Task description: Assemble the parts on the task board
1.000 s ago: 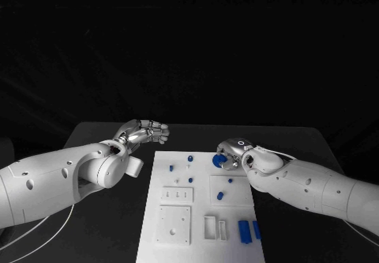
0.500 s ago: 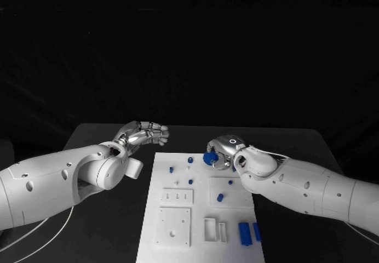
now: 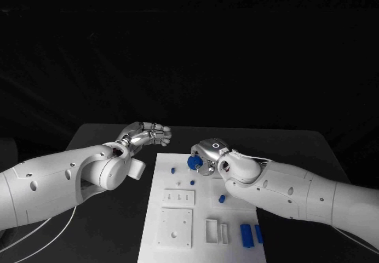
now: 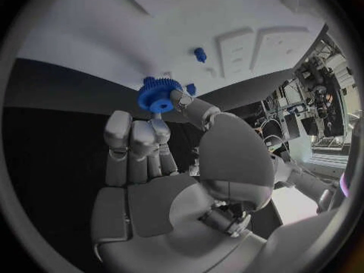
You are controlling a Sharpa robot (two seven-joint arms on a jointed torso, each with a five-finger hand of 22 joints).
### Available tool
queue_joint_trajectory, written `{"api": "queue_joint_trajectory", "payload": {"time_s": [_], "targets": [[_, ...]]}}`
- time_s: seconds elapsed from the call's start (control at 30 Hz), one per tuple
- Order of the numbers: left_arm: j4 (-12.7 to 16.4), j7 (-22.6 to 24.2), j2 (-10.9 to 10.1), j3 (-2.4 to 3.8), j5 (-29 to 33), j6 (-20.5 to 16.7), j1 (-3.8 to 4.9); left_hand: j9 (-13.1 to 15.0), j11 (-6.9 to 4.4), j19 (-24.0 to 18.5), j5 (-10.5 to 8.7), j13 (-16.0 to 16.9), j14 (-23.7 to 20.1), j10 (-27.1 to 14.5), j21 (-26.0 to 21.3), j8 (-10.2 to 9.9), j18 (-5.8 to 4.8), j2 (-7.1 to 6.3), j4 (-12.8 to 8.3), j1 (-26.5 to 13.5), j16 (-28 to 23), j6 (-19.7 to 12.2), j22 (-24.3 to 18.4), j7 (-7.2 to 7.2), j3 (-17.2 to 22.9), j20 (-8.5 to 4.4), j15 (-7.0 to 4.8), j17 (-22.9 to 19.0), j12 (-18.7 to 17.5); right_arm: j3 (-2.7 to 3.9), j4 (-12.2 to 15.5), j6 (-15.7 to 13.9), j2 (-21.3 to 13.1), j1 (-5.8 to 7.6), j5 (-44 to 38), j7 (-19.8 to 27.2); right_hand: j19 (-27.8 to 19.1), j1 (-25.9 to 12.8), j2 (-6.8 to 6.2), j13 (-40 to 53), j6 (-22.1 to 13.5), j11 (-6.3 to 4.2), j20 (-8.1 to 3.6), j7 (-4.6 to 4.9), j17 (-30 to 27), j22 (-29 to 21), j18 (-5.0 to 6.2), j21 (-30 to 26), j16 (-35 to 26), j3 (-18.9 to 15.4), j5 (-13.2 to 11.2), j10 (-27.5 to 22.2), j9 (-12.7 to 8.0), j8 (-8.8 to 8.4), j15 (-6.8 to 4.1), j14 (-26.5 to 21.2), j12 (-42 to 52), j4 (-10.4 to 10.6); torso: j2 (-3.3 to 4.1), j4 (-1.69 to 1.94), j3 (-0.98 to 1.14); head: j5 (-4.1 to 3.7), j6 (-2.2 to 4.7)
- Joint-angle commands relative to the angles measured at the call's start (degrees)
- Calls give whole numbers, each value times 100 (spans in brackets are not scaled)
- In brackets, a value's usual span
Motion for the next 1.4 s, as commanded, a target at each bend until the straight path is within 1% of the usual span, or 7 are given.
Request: {"api": "queue_joint_trajectory", "payload": {"time_s": [0.03, 0.17, 0.4, 0.7, 1.07, 1.3, 1.4], "targets": [[19, 44, 29, 4, 24, 49, 6, -10, 16, -27, -11, 10, -12, 9, 36, -22, 117, 4, -36, -47, -10, 58, 127, 42, -5, 21, 13, -9, -24, -58, -91, 56, 129, -7, -207, -57, 33, 3, -58, -4, 512, -7, -25, 150, 9, 108, 399, 29, -34, 31, -20, 32, -2, 14, -30, -7, -23, -3, 7, 4, -4, 9, 1], [19, 44, 47, 5, 24, 49, 6, -10, 16, -27, -11, 10, -12, 10, 36, -22, 117, 5, -36, -47, -10, 59, 127, 42, -4, 21, 13, -9, -25, -100, -186, 103, 229, -18, -223, -69, 34, 2, -61, -8, 510, -7, -26, 150, 10, 108, 399, 30, -35, 30, -19, 26, -2, 12, -31, -7, -29, -2, 8, 15, -6, -9, 0], [24, 44, 44, 5, 24, 45, 6, -10, 16, -27, -11, 11, -13, 10, 37, -22, 117, 5, -38, -48, -10, 59, 127, 42, -3, 22, 13, -9, -27, -115, -291, 165, 313, -19, -228, -73, 36, 0, -66, -19, 502, -7, -27, 151, 12, 107, 399, 32, -39, 31, -19, 12, -3, 6, -32, -7, -45, 3, 10, 23, -19, -10, -12], [23, 20, 73, 6, 26, 69, 7, -10, 16, -28, -11, 11, -13, 11, 38, -23, 117, 4, -41, -49, -10, 60, 127, 41, -2, 22, 13, -10, -30, -136, -382, 386, 449, -38, -232, -97, 36, -14, -93, -51, 477, -3, -27, 157, 16, 104, 399, 34, -49, 20, -25, -35, -6, -11, -28, -7, -93, 15, 10, 19, -3, -8, -13], [20, 20, 104, 6, 26, 67, 7, -12, 18, -29, -11, 11, -16, 9, 39, -25, 117, 3, -44, -54, -10, 57, 127, 43, -1, 22, 14, -11, -36, -138, -620, 374, 564, -154, -243, -89, 28, -26, -125, -88, 445, 6, -26, 166, 19, 100, 399, 29, -67, 7, -30, -96, -9, -32, -20, -9, -152, 29, 12, 14, 8, 12, -34], [0, 22, 122, 6, 26, 69, 7, -12, 18, -30, -11, 11, -16, 8, 39, -26, 117, 4, -44, -53, -10, 57, 127, 43, 0, 22, 14, -11, -36, -138, -794, 328, 651, -187, -230, -65, 26, -24, -131, -104, 437, 8, -26, 168, 20, 99, 399, 27, -71, 6, -30, -120, -10, -37, -18, -9, -175, 29, 9, 12, 4, 21, -34], [-1, 19, 126, 6, 26, 71, 7, -12, 18, -30, -11, 11, -17, 8, 39, -26, 117, 4, -45, -54, -11, 57, 126, 43, 0, 23, 14, -12, -37, -138, -815, 313, 659, -191, -208, -70, 16, -26, -187, -144, 329, 36, -27, 199, 22, 93, 399, 18, -91, -14, -35, -182, -34, -101, 5, -10, -238, 31, 9, 12, 1, 25, -38]]}}
